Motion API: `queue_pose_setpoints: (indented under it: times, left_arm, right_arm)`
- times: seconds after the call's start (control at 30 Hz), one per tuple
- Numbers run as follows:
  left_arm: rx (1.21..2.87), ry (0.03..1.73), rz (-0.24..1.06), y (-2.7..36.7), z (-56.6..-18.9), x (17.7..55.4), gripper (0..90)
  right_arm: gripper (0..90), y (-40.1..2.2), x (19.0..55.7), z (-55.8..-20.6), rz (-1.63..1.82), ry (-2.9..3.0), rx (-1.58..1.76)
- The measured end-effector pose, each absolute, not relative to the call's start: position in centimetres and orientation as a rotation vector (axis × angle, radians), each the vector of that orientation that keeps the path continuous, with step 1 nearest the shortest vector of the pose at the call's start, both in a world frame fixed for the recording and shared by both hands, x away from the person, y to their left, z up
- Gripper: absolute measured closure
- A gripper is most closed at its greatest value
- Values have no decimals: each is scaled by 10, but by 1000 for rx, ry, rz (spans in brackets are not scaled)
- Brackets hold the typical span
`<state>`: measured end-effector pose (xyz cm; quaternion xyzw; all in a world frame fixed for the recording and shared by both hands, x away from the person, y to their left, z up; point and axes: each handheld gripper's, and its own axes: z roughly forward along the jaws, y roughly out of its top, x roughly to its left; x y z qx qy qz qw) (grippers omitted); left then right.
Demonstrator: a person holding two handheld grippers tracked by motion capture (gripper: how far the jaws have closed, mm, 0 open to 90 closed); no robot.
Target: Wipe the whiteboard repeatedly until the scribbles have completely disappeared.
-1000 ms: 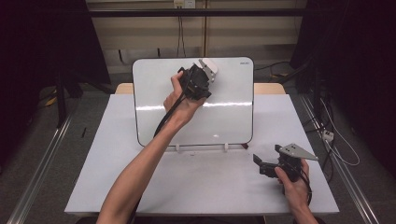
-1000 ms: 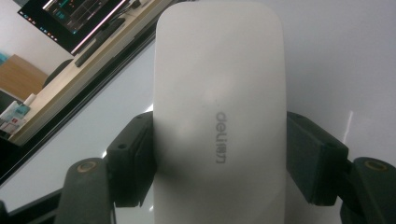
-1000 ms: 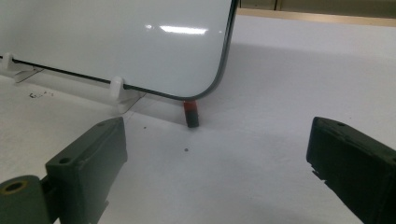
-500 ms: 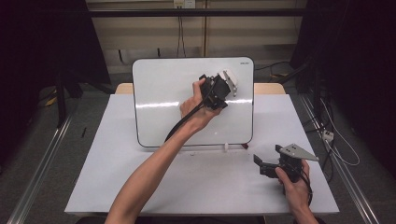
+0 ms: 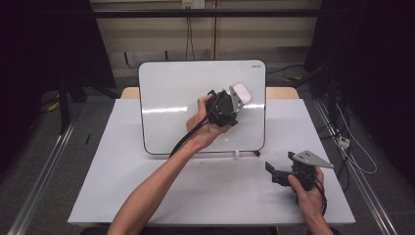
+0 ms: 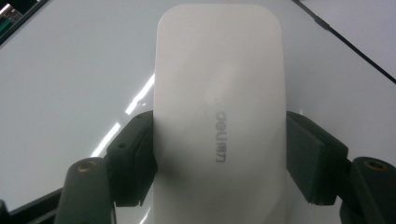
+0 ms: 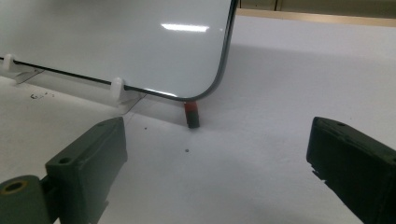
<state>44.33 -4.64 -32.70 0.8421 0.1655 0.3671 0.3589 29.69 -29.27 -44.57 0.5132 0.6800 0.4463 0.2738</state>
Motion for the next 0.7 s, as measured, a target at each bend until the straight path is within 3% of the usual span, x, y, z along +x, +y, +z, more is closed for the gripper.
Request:
queue_pose_setpoints:
  times: [0.33, 0.7]
  left_arm:
    - [2080, 499, 850, -10, -323, 433, 313]
    - [2032, 592, 859, 23, -324, 429, 312]
  right_arm:
    - [54, -288, 299, -445, 1194, 1840, 1364]
    - [55, -289, 296, -445, 1200, 1837, 1363]
